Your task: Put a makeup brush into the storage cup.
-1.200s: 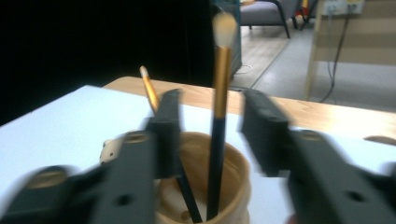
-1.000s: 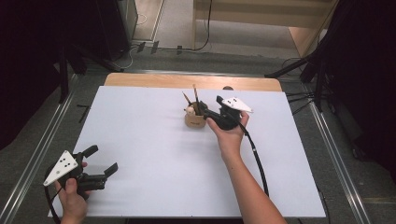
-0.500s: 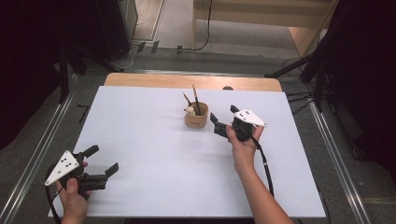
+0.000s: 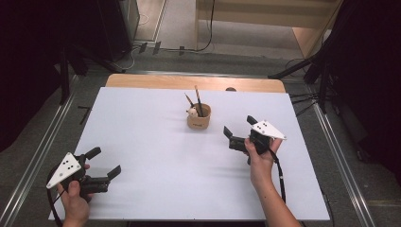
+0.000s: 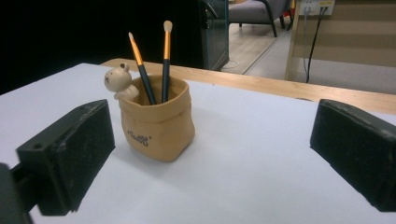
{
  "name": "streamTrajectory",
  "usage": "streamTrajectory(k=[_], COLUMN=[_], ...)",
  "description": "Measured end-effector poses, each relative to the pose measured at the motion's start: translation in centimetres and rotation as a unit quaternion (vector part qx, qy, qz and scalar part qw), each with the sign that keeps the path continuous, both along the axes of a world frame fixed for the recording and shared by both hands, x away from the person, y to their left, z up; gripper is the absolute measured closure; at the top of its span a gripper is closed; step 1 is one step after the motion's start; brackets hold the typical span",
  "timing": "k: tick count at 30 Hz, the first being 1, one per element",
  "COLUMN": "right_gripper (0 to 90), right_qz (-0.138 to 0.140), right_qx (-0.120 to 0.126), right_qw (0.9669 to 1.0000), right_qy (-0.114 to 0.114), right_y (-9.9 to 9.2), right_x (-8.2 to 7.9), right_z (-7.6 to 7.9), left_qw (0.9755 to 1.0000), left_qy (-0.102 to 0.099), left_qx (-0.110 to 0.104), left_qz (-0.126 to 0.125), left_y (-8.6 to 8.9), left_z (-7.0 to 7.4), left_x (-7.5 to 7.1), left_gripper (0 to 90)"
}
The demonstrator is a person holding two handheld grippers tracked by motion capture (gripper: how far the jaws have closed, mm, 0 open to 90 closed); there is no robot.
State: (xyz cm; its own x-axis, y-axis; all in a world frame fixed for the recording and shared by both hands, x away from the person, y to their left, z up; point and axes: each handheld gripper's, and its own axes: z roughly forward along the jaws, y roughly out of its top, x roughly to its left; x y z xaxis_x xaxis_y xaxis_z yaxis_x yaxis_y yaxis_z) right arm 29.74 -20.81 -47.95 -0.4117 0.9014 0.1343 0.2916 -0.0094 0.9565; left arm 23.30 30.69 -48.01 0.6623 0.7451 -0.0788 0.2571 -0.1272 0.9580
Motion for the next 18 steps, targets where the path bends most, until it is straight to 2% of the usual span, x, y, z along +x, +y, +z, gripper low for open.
streamTrajectory(k=[18], right_gripper=[0.0], right_qz=[-0.006], right_qx=[-0.009], right_qw=[0.9999], right_qy=[-0.001], right_y=[-3.0], right_x=[-3.2], right_z=[-1.3], left_qw=[1.0000], left_qy=[0.001], left_qx=[0.000], left_qz=[0.001], left_y=[-0.1], left_z=[0.0], left_x=[-0.1], left_gripper=[0.0])
